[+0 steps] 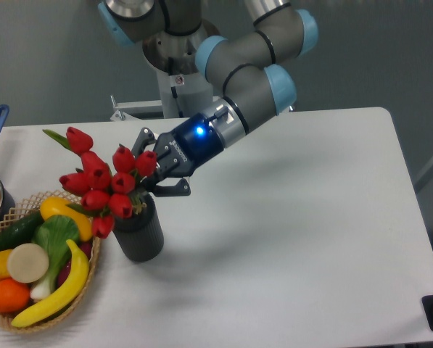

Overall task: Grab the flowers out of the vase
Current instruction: 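Close the gripper on the tulip stems, then lift the tulip bunch straight up out of the black vase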

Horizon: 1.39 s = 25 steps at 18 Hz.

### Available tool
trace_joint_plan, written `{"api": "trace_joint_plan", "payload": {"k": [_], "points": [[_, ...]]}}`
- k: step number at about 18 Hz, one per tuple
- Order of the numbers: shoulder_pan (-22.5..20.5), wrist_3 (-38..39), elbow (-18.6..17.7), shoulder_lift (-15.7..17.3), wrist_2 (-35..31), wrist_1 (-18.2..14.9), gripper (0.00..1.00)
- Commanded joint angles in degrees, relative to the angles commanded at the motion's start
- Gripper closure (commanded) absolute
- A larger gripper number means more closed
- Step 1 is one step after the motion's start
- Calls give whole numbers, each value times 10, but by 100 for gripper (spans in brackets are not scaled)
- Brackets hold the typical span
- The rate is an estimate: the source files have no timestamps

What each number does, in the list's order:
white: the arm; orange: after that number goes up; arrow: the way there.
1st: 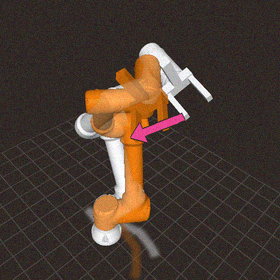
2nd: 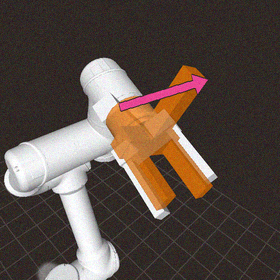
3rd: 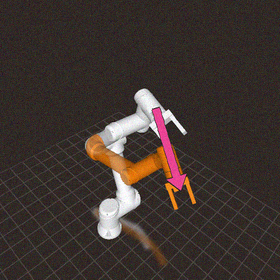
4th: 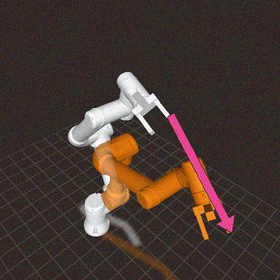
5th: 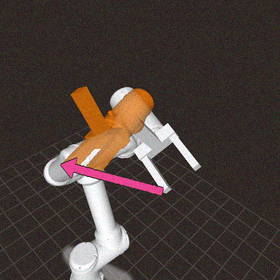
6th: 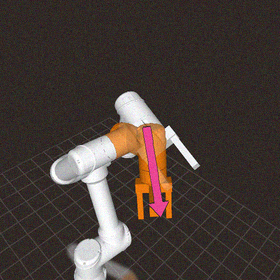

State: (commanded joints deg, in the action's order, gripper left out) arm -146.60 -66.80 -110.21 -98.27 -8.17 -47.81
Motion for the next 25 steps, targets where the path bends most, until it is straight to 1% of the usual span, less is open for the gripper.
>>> {"api": "trace_joint_plan", "payload": {"k": [2,4,7,10,15,22,25], "points": [[0,11,2,11,0,0,79],[0,26,12,16,1,0,79],[1,69,47,9,1,0,79],[-3,75,61,8,1,0,79],[-19,82,77,11,1,0,79],[-30,162,136,11,1,-1,79],[-53,171,147,11,-1,0,79]]}}
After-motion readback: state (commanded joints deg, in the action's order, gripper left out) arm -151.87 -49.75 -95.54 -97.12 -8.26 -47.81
